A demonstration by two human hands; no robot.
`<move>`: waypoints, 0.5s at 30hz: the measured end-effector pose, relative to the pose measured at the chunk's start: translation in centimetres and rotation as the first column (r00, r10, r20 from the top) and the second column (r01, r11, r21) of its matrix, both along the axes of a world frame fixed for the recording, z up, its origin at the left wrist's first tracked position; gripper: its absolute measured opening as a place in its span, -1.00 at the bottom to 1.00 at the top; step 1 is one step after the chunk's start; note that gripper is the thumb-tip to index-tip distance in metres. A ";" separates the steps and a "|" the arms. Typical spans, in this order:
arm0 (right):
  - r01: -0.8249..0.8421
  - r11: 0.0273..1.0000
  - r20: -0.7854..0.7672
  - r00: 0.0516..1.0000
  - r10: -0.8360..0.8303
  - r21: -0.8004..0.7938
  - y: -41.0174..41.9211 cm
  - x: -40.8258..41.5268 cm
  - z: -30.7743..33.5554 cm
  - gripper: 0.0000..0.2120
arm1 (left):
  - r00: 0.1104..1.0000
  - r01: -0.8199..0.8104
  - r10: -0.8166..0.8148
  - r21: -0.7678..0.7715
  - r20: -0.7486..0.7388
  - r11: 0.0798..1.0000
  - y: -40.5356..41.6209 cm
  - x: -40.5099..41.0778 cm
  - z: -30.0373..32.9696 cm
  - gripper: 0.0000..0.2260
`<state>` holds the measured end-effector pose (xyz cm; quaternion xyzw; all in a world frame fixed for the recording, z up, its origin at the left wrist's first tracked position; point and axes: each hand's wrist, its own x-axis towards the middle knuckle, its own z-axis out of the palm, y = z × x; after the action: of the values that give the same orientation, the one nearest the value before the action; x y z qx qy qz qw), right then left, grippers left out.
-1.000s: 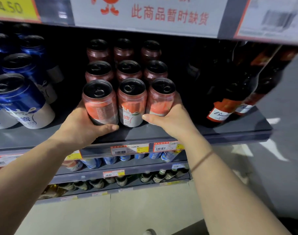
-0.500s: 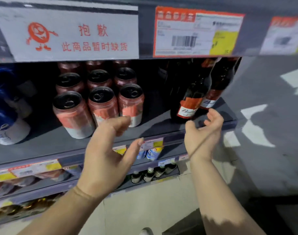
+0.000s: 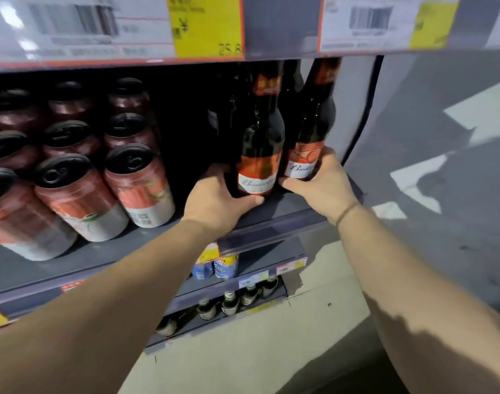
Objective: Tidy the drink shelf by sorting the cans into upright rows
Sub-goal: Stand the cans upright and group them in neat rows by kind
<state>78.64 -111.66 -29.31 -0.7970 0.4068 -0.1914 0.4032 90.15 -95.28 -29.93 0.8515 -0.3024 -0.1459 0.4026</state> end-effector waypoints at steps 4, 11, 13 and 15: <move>-0.090 0.995 0.024 0.996 0.089 0.031 -0.3 -0.2 -0.5 -0.23 | 1.000 0.007 -0.010 -0.094 -0.028 0.996 0.2 0.9 -0.7 -0.41; -0.127 0.991 0.042 0.991 0.125 0.049 -0.9 -0.1 -1.2 -0.19 | 0.999 0.044 -0.046 -0.102 -0.010 0.994 0.3 1.1 -1.4 -0.37; -0.116 0.992 0.043 0.993 0.114 0.043 -1.0 0.0 -1.3 -0.20 | 0.999 0.035 -0.034 -0.077 0.011 0.996 0.2 1.0 -1.3 -0.37; -0.093 0.995 0.025 0.995 0.092 0.036 -0.9 0.0 -1.2 -0.21 | 1.000 0.017 -0.016 -0.045 0.022 0.999 0.1 0.7 -1.0 -0.37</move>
<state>78.61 -112.52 -30.55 -0.8051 0.3684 -0.1744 0.4309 90.83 -95.20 -30.92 0.8411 -0.3171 -0.1333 0.4173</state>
